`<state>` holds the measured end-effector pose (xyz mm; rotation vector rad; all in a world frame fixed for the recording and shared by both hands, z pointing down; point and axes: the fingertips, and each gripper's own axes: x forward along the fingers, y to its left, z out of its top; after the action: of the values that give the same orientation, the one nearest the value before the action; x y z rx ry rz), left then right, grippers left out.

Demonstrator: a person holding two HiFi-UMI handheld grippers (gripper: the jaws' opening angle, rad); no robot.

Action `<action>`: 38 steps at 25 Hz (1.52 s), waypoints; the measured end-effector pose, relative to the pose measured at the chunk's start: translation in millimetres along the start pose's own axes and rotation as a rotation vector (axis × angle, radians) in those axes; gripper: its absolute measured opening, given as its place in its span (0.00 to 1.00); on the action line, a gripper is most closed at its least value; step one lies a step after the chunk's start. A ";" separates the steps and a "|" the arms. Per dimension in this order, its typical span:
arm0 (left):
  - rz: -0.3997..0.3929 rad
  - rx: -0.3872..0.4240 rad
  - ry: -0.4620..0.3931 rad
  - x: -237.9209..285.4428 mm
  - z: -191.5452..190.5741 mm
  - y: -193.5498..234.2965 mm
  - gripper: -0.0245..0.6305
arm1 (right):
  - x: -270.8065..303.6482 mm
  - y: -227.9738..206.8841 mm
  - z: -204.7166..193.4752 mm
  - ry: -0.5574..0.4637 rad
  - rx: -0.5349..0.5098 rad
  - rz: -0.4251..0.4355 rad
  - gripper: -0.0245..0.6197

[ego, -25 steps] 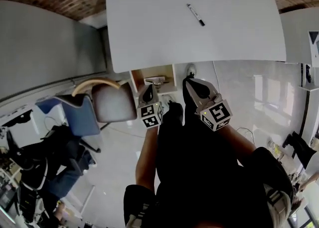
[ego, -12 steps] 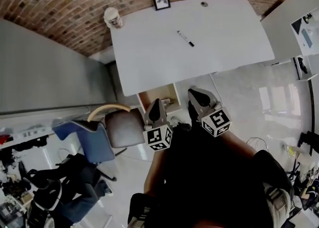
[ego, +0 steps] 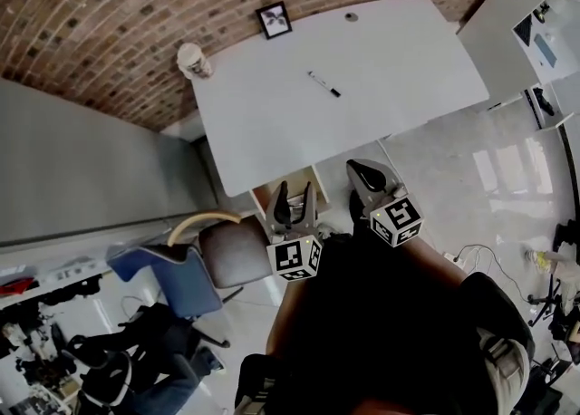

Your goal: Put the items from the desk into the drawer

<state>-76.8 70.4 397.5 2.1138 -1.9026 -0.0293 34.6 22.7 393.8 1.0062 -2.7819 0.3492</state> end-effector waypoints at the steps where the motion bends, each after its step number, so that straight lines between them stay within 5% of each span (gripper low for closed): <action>1: -0.007 0.003 0.006 4.8 0.1 -2.4 0.41 | -0.6 -5.0 1.6 -0.004 0.003 -0.008 0.04; 23: -0.043 0.008 0.128 147.9 -1.4 -45.5 0.45 | 19.3 -142.8 31.3 -0.009 0.055 -0.097 0.04; 38: 0.045 -0.038 0.313 277.9 -73.7 -44.1 0.46 | 47.3 -240.8 22.2 0.051 0.112 -0.106 0.04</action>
<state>16.1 -182.1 508.1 1.9190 -1.7474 0.2573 152.5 -191.8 422.5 1.1471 -2.6771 0.5135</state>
